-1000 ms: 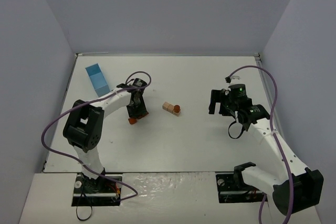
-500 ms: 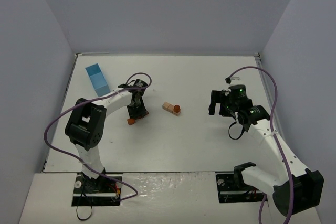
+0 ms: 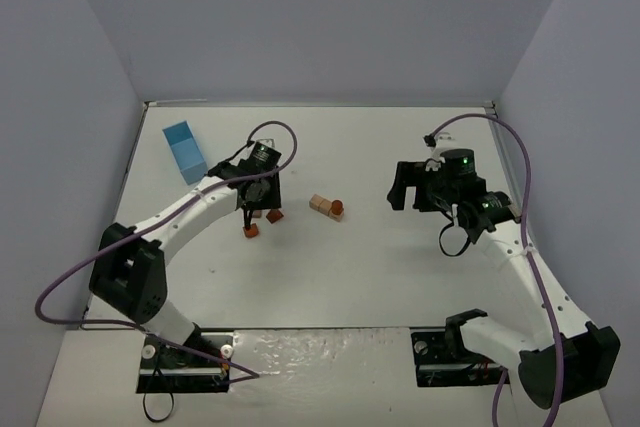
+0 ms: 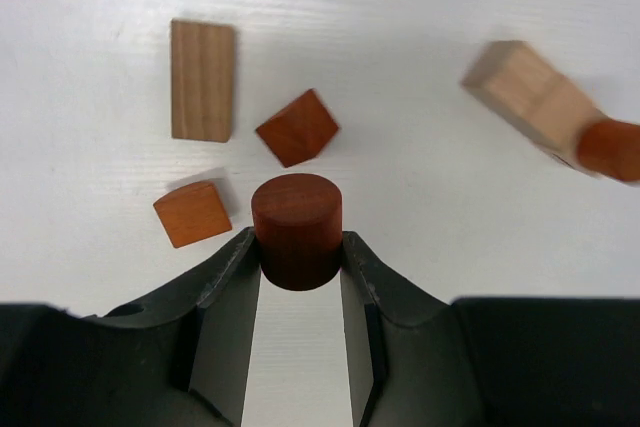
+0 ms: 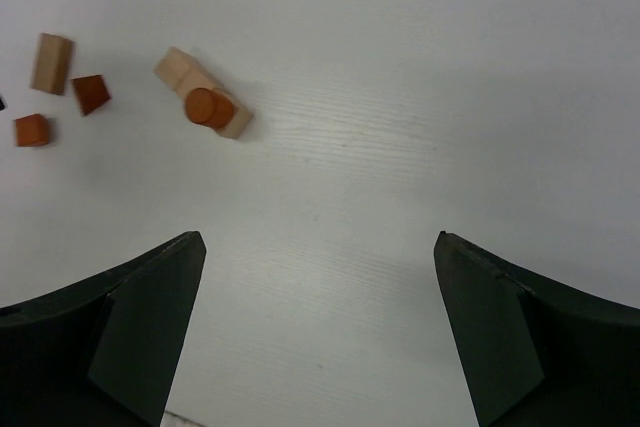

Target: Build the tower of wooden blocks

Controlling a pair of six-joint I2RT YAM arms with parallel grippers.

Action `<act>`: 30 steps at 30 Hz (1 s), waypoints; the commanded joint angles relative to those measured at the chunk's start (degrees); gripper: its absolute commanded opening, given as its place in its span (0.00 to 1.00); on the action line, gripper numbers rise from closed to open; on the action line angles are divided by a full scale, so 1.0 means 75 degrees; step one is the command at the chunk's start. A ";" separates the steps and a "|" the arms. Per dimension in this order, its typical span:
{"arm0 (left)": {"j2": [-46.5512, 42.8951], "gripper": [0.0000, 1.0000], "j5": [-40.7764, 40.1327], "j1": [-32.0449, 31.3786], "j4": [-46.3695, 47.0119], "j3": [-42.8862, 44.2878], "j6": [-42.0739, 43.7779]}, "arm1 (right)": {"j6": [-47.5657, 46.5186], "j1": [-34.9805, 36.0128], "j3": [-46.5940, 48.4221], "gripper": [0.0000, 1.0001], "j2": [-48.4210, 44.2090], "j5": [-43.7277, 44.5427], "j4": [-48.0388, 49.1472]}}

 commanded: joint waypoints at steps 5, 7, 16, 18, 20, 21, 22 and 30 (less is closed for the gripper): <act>-0.2286 0.00 0.0687 -0.0879 0.3724 -0.1353 0.3655 | 0.0059 0.0075 0.2331 0.88 0.1213 -0.3478 0.0395; -0.2527 0.00 0.1062 -0.0952 0.4314 -0.1511 0.4132 | 0.0154 0.0155 0.2674 0.85 0.1469 -0.3820 0.0392; -0.2788 0.00 0.2546 -0.1143 0.5042 -0.1384 0.5370 | 0.0398 0.1167 0.3972 0.77 0.2424 -0.3966 0.0397; -0.2781 0.00 0.2817 -0.1157 0.5053 -0.1310 0.5484 | 0.0435 0.1415 0.4097 0.76 0.2562 -0.3786 0.0400; -0.2790 0.01 0.3040 -0.1196 0.5099 -0.1246 0.5549 | 0.0472 0.1584 0.4176 0.74 0.2720 -0.3635 0.0398; -0.2790 0.01 0.3130 -0.1232 0.5110 -0.1194 0.5609 | 0.0483 0.1623 0.4187 0.72 0.2782 -0.3579 0.0405; -0.2783 0.01 0.3174 -0.1289 0.5113 -0.1158 0.5656 | 0.0514 0.1646 0.4191 0.70 0.2815 -0.3536 0.0402; -0.2827 0.01 0.3322 -0.1444 0.5315 -0.1143 0.5746 | 0.0580 0.1718 0.4182 0.64 0.3017 -0.3308 0.0409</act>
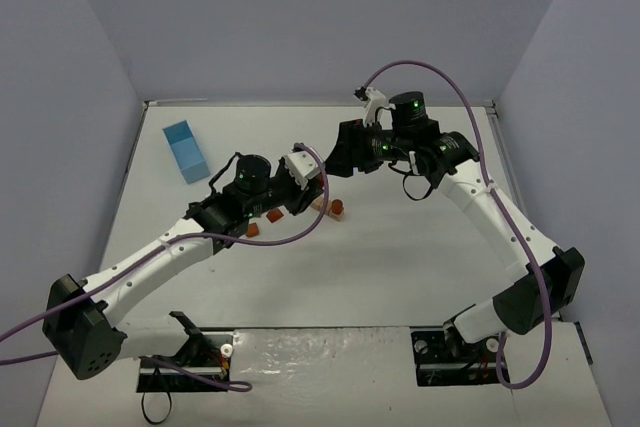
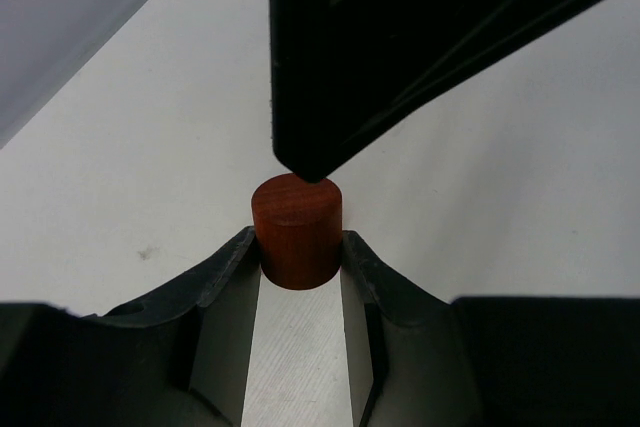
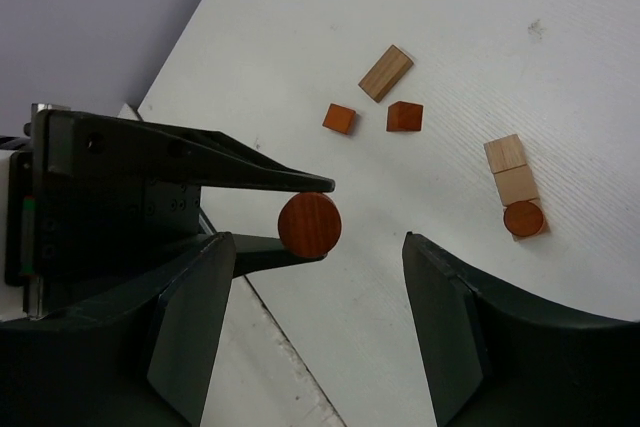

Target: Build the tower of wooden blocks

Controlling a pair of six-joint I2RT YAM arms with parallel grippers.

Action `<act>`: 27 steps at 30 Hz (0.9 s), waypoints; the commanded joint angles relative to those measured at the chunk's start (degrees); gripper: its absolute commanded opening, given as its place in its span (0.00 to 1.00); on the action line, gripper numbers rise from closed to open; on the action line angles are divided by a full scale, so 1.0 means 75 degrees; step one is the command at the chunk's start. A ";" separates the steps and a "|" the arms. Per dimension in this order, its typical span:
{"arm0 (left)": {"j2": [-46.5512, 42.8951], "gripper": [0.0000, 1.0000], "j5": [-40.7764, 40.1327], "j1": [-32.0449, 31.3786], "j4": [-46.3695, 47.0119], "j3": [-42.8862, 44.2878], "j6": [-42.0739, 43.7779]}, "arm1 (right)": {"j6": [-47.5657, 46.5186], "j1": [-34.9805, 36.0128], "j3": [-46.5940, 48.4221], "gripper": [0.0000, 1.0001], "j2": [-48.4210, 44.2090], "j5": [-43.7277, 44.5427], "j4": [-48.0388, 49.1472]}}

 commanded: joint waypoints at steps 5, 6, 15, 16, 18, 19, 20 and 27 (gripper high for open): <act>-0.0196 0.01 0.0344 -0.0139 0.0896 0.0470 0.0267 | 0.0114 0.0080 0.0275 0.62 0.0087 0.0096 0.0346; -0.0180 0.01 0.0323 -0.0145 0.0917 0.0471 0.0260 | 0.0116 0.0091 0.0272 0.62 0.0091 0.0071 0.0352; -0.0030 0.01 0.0181 -0.0145 0.1084 0.0513 0.0226 | 0.0097 0.0128 0.0069 0.60 0.0099 -0.0071 0.0346; -0.0019 0.01 0.0186 -0.0145 0.1084 0.0531 0.0225 | 0.0102 0.0133 0.0052 0.60 0.0105 -0.0103 0.0340; -0.0008 0.01 0.0162 -0.0145 0.1084 0.0553 0.0214 | 0.0114 0.0145 0.0040 0.60 0.0116 -0.0116 0.0340; 0.0000 0.01 0.0122 -0.0145 0.1100 0.0561 0.0214 | 0.0114 0.0153 0.0017 0.60 0.0108 -0.0140 0.0340; 0.0013 0.01 0.0100 -0.0145 0.1103 0.0564 0.0214 | 0.0105 0.0165 0.0006 0.60 0.0104 -0.0159 0.0340; 0.0118 0.01 0.0128 -0.0157 0.1188 0.0587 0.0122 | 0.0091 0.0236 -0.0052 0.56 0.0151 -0.0210 0.0340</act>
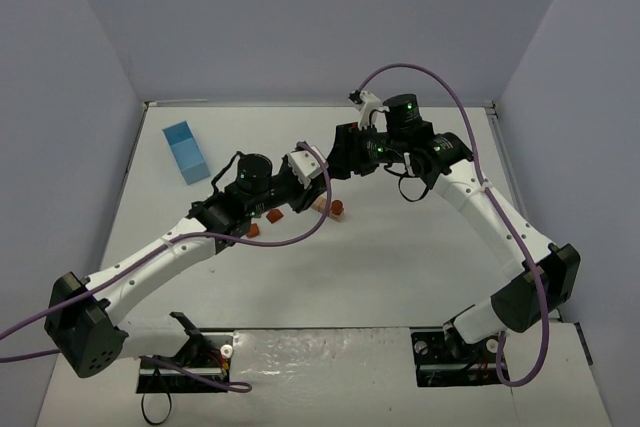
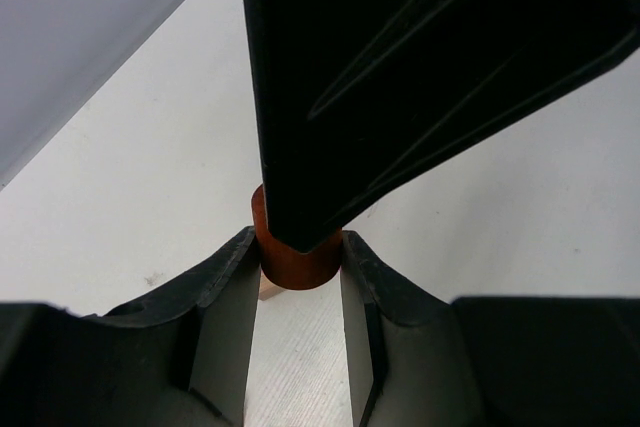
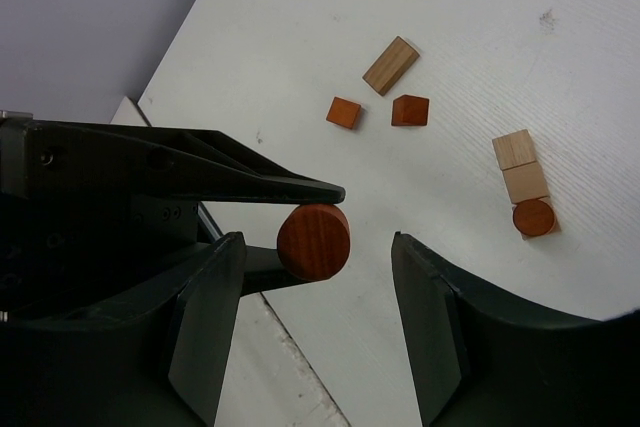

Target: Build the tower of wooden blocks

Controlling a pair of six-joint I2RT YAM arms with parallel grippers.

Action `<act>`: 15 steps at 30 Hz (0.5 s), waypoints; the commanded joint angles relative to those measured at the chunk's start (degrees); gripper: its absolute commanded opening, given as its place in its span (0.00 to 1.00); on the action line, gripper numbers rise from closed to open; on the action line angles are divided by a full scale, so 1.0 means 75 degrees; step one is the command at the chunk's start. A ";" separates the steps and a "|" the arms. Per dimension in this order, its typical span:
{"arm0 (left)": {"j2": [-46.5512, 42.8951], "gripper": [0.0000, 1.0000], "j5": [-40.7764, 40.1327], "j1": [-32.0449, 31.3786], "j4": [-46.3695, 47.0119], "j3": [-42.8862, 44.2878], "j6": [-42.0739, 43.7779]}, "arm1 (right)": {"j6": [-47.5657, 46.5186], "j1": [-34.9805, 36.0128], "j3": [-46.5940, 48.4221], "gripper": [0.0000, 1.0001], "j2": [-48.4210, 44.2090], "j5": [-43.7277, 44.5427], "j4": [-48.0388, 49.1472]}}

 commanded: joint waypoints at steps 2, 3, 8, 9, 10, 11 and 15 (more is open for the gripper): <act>-0.0009 0.01 0.0009 -0.0075 0.0822 0.0495 0.0002 | 0.0053 0.0118 -0.0047 0.54 0.0034 -0.0245 0.0331; -0.0009 0.01 -0.0031 -0.0075 0.0832 0.0490 -0.0003 | 0.0068 0.0123 -0.0047 0.54 0.0049 -0.0245 0.0326; 0.0022 0.01 -0.0109 -0.0087 0.0892 0.0488 -0.0009 | 0.0083 0.0137 -0.0075 0.50 0.0056 -0.0237 0.0328; 0.0031 0.01 -0.0103 -0.0087 0.0895 0.0491 -0.0017 | 0.0084 0.0137 -0.0093 0.49 0.0054 -0.0226 0.0327; 0.0041 0.01 -0.0094 -0.0087 0.0895 0.0495 -0.0017 | 0.0079 0.0137 -0.0111 0.48 0.0049 -0.0212 0.0331; 0.0050 0.01 -0.0085 -0.0087 0.0895 0.0500 -0.0018 | 0.0075 0.0137 -0.0130 0.46 0.0044 -0.0198 0.0336; 0.0073 0.01 -0.0076 -0.0113 0.0895 0.0500 -0.0029 | 0.0104 0.0137 -0.0167 0.35 0.0045 -0.0189 0.0336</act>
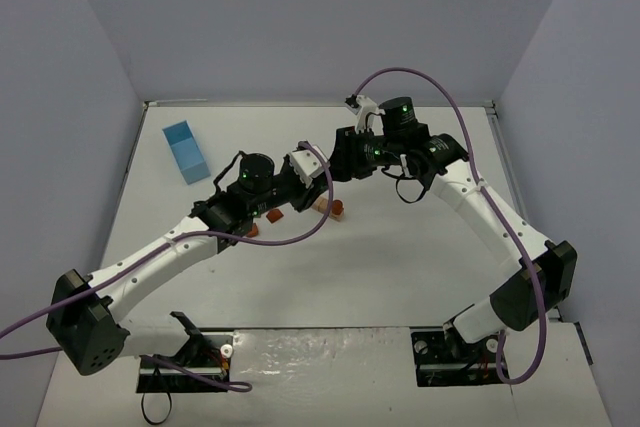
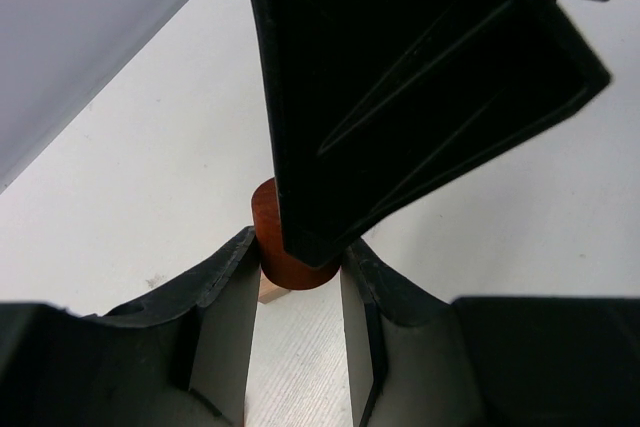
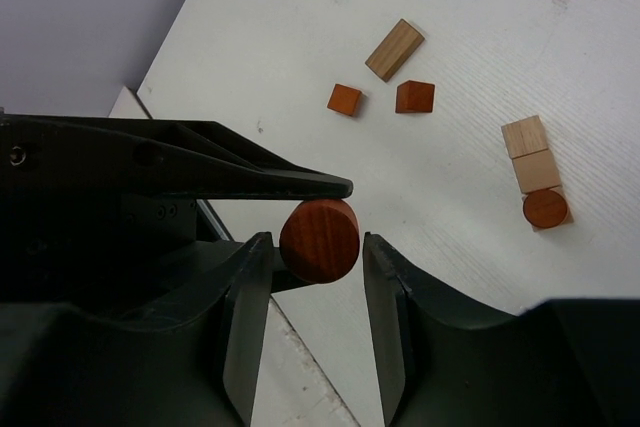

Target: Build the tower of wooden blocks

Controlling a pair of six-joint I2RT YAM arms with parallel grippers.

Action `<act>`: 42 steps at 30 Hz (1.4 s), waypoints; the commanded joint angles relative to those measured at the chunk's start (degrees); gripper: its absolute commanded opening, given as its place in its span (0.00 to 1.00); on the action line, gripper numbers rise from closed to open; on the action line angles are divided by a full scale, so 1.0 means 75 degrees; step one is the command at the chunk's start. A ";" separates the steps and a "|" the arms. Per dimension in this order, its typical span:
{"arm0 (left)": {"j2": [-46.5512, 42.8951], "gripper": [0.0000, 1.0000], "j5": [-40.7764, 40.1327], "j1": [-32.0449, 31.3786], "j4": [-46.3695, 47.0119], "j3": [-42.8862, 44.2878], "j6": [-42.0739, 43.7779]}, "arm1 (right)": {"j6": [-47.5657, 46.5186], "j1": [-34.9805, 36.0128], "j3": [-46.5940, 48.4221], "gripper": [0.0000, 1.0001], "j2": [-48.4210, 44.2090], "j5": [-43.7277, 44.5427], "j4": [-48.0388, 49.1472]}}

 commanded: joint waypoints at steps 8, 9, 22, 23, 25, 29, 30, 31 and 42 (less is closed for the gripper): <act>0.0003 0.09 -0.0188 -0.0094 0.0767 0.0331 -0.0138 | -0.0139 0.0055 -0.0056 0.00 -0.0089 -0.0028 0.0319; -0.0008 0.13 -0.0246 -0.0094 0.0772 0.0257 -0.0201 | -0.0168 0.0050 -0.0079 0.00 -0.0101 0.0052 0.0314; -0.0920 0.85 -0.2336 0.0183 0.0326 -0.1202 -0.2729 | -0.1326 0.0043 -0.0319 0.00 -0.0083 0.2460 0.0225; -0.1039 0.87 -0.2447 0.0267 0.0037 -0.1270 -0.2942 | -0.1446 0.0043 -0.0297 0.00 -0.0054 0.2679 0.0229; -0.1225 0.92 -0.2572 0.0530 -0.0749 -0.1228 -0.3404 | -0.1729 0.0051 -0.0273 0.00 0.0031 0.3037 0.0244; -0.1418 0.96 -0.2265 0.1635 -0.2316 -0.0959 -0.4473 | -0.2271 0.0069 -0.0345 0.00 0.0210 0.3540 0.0293; -0.1435 0.96 -0.2059 0.2046 -0.2628 -0.0934 -0.4695 | -0.2445 0.0077 -0.0416 0.00 0.0241 0.3683 0.0333; -0.1456 0.96 -0.1770 0.2339 -0.2835 -0.0884 -0.4837 | -0.2539 0.0079 -0.0468 0.00 0.0258 0.3752 0.0396; -0.1364 0.97 -0.1432 0.4295 -0.3942 -0.1071 -0.4740 | -0.2752 0.0414 -0.1400 0.00 0.0574 0.3862 0.1621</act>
